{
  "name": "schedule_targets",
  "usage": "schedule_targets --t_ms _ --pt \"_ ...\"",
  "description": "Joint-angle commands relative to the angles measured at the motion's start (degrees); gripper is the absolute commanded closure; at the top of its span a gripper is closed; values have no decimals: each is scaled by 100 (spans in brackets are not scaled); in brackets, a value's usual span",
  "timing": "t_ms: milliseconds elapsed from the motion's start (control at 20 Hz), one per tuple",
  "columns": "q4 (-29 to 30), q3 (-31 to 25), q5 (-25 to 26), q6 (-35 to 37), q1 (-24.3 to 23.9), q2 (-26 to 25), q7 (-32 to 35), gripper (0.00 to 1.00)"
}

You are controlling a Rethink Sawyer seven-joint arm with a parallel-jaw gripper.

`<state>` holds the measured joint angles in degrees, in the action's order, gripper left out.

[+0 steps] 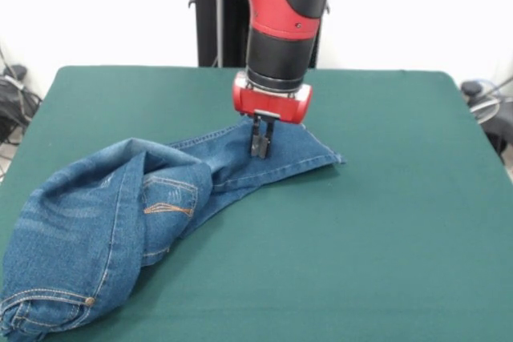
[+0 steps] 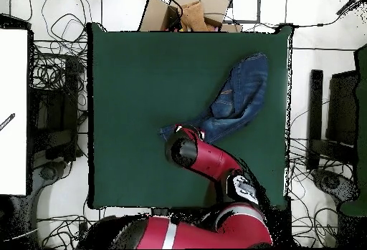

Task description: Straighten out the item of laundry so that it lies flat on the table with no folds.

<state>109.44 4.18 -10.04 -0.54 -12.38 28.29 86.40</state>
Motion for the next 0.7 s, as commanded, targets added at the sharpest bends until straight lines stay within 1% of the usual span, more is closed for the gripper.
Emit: schedule_targets --t_ms 50,250,350,700 --pt "324 -466 -116 -326 69 -258 1520 100" --pt "305 -377 -246 -237 434 -384 1578 100" --pt "343 -404 -336 -329 584 -465 1712 100" --pt "391 -488 -605 -350 919 -656 1936 100"
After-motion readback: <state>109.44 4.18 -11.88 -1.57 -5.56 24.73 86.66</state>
